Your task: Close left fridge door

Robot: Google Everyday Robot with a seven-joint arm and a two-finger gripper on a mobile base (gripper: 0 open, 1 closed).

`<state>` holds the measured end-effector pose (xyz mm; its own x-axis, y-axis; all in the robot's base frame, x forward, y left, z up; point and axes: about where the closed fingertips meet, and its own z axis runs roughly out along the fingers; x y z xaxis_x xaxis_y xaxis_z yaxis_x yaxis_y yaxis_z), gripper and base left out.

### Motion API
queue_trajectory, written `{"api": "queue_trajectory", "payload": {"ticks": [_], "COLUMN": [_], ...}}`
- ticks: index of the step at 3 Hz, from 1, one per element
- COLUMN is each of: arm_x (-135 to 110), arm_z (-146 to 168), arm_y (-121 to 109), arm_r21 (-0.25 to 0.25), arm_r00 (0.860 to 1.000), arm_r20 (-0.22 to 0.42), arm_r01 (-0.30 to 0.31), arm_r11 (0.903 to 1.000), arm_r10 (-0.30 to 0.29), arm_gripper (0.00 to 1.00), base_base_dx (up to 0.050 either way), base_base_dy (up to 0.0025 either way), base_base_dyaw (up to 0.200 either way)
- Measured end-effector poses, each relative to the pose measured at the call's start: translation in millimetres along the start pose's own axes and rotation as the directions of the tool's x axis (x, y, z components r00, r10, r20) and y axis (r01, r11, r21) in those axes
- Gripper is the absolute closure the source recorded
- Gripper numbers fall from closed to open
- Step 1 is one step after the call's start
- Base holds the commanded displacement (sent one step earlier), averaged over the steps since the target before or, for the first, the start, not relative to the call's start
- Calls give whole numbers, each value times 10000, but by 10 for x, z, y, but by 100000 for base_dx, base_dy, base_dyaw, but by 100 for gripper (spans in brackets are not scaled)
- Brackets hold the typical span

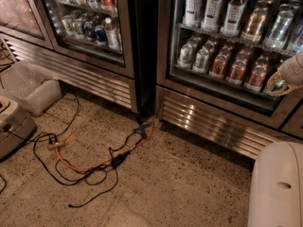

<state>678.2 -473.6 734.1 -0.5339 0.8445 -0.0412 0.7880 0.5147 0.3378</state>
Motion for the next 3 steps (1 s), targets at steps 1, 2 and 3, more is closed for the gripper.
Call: {"api": "queue_trajectory", "payload": {"ticks": [1, 2, 3], "arm_x": [0, 0, 0], "arm_z": [0, 0, 0], "arm_y": [0, 0, 0], "arm_r21": [0, -1, -1], "arm_r00": [10000, 10000, 10000], "arm_r20": [0, 0, 0], "arm_r01": [0, 0, 0], "arm_r11": [10000, 10000, 10000], "arm_r10": [0, 0, 0], "arm_gripper": [4, 0, 0], "base_base_dx": [0, 0, 0], "base_base_dy": [0, 0, 0], "base_base_dyaw": [0, 0, 0]}}
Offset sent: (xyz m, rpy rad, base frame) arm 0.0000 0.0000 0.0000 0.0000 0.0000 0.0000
